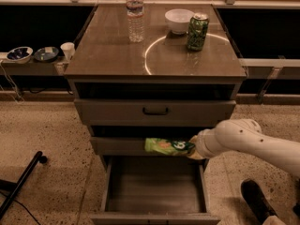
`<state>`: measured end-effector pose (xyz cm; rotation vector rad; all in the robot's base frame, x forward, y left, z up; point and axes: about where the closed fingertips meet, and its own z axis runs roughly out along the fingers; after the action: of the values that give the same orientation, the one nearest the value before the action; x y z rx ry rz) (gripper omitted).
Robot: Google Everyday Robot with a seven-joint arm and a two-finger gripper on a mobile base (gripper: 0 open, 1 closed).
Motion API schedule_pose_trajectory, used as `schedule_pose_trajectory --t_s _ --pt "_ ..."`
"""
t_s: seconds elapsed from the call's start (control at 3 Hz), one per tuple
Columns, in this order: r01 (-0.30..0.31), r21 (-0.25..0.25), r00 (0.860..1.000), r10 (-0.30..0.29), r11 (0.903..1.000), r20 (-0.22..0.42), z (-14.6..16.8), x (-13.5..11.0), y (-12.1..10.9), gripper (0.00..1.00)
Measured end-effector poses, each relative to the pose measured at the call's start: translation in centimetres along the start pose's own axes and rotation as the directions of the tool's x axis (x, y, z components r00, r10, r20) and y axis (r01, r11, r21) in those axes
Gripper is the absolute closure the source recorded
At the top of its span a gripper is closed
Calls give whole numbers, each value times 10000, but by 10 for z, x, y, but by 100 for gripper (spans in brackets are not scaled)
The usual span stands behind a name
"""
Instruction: Place green rice chip bag into bottom drawer
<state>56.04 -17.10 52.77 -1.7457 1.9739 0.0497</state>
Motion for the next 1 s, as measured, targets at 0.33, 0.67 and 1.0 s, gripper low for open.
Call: schedule_pose_trajectory --t_s 0.33,0.67,1.0 --pt "108 -89 9997 -106 9999 207 22 25 17 100" --pt "119 -95 9997 -117 9999 209 22 25 17 100" --pt "-56 -555 9997 69 9984 225 46 44 34 100"
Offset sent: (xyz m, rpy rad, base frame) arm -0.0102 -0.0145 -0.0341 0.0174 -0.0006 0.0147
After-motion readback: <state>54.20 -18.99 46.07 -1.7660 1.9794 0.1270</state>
